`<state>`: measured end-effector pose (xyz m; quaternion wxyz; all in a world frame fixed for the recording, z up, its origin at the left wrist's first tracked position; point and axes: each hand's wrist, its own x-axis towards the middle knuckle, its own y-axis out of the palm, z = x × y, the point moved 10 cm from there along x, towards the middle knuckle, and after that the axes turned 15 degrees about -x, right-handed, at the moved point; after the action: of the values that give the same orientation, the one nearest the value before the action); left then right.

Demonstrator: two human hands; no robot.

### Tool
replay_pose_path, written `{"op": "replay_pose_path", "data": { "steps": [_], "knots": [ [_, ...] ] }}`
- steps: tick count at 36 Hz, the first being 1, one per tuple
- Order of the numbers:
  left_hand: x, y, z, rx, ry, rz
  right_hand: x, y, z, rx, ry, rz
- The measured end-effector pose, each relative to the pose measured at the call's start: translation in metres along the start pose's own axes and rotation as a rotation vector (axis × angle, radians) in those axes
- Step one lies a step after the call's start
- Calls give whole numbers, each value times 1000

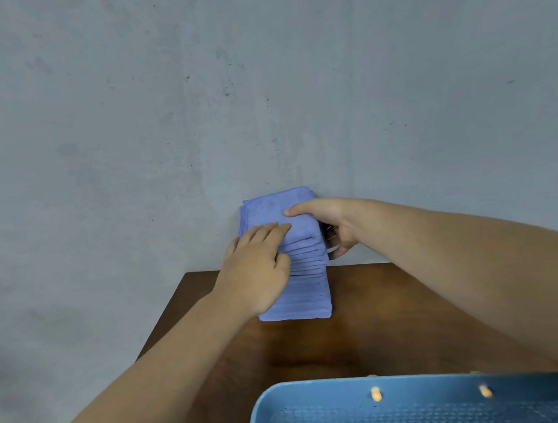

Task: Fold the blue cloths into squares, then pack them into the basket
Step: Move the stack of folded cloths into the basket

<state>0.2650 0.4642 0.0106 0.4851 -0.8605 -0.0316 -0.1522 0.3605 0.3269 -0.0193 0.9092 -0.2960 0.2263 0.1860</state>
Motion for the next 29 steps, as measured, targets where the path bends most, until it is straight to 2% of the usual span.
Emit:
{"op": "replay_pose_path", "data": {
  "steps": [10,12,14,17,19,22,25,29],
  "knots": [
    [-18,-4,-6,-134,26,22,1,7,6,89,-169,21],
    [-25,-23,-7,-244,40,-89,-5,10,13,91,-229,21],
    [-33,-54,-4,-413,38,-292,-16,8,25,88,-298,13],
    [-43,-90,10,-696,-70,-507,-36,-10,42,134,-409,-17],
    [-42,-94,16,-870,-207,-460,-58,-28,54,146,-495,-71],
    [-31,-90,13,-966,-309,-305,-106,-45,71,140,-647,-90],
    [-22,-90,-17,-1081,-245,-183,-151,-63,78,172,-753,-86],
    [-22,-104,-87,-1255,-1,-56,-212,-86,75,187,-848,-113]
  ]
}}
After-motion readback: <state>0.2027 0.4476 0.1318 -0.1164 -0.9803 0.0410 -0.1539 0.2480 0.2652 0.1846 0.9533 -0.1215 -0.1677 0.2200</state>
